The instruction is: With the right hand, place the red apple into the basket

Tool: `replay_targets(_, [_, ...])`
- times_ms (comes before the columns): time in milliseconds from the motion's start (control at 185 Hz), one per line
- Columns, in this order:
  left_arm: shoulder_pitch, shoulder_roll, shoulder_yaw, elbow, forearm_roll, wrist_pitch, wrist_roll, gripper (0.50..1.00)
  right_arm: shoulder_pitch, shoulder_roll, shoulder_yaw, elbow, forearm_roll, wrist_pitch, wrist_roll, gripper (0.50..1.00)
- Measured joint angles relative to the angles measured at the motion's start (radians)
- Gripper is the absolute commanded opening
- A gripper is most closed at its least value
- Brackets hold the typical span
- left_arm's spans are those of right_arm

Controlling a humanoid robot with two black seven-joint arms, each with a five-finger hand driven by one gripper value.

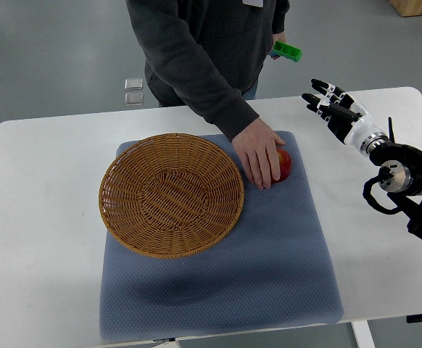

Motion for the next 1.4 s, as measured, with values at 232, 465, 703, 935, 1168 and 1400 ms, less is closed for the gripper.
replay_targets(232, [0.006, 0.000, -0.012, -0.005, -0.002, 0.000, 0.005, 1.000, 0.002, -0.001, 0.001, 0.000, -0.001, 0.001, 0.000, 0.921])
replay_targets(465, [-0.003, 0.000, -0.005, 0.001, -0.003, 0.000, 0.005, 1.000, 0.003, -0.001, 0.001, -0.002, -0.003, 0.004, 0.003, 0.921])
replay_targets(703, [-0.003, 0.000, -0.002, -0.004, -0.003, 0.000, 0.005, 1.000, 0.003, -0.001, 0.002, -0.002, -0.002, 0.007, 0.005, 0.921])
replay_targets(935, [-0.003, 0.000, -0.002, 0.000, -0.003, 0.000, 0.005, 1.000, 0.004, -0.001, 0.001, -0.002, -0.002, 0.009, 0.003, 0.921])
replay_targets(1168, [-0.003, 0.000, -0.002, -0.002, -0.003, 0.000, 0.005, 1.000, 0.004, -0.001, 0.001, -0.010, -0.001, 0.008, 0.003, 0.919])
replay_targets(1400, [-0.003, 0.000, -0.002, -0.001, -0.002, 0.000, 0.005, 1.000, 0.000, 0.000, 0.002, -0.022, 0.002, 0.004, 0.006, 0.919])
